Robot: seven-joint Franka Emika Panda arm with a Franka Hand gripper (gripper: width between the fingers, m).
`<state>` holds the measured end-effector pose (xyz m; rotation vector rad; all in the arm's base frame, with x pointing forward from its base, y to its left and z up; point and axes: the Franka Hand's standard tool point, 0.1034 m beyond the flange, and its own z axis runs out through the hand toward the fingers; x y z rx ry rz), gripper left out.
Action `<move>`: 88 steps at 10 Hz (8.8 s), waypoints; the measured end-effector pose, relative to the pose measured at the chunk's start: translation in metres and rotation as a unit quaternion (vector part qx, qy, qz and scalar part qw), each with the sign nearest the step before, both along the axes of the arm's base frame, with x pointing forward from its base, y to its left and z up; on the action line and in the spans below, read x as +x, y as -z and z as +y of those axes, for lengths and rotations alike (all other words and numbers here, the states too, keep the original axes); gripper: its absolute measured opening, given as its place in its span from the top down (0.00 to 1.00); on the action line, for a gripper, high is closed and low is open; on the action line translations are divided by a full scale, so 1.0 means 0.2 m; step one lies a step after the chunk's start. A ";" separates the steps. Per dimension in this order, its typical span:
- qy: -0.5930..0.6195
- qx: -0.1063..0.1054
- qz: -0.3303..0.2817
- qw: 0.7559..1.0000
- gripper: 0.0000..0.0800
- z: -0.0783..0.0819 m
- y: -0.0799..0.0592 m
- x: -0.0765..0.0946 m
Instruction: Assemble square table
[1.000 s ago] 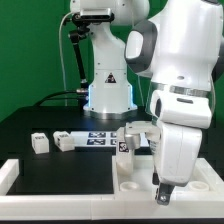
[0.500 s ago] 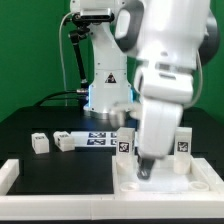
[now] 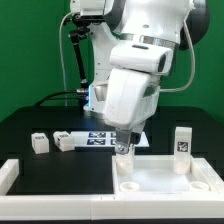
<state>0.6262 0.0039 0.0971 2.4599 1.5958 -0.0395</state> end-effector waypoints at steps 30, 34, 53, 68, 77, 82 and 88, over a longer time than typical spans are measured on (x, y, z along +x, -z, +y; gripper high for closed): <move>0.275 -0.252 0.347 0.861 0.19 -0.51 0.23 -1.21; 0.320 -0.207 0.361 0.851 0.19 -0.68 0.24 -1.42; 0.300 -0.212 0.342 0.865 0.47 -0.61 0.44 -1.40; 0.311 -0.229 0.363 0.848 0.64 -0.50 -0.06 -1.23; 0.316 -0.108 0.159 0.929 0.64 -0.16 -0.40 -0.65; 0.390 0.029 0.031 0.920 0.64 0.22 -0.42 -0.29; 0.362 0.150 -0.154 0.907 0.64 0.27 -0.46 -0.04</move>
Offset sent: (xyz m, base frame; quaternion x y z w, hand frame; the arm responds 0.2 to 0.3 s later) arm -0.0638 -0.0489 0.0247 0.0750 -0.0685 0.1482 0.9837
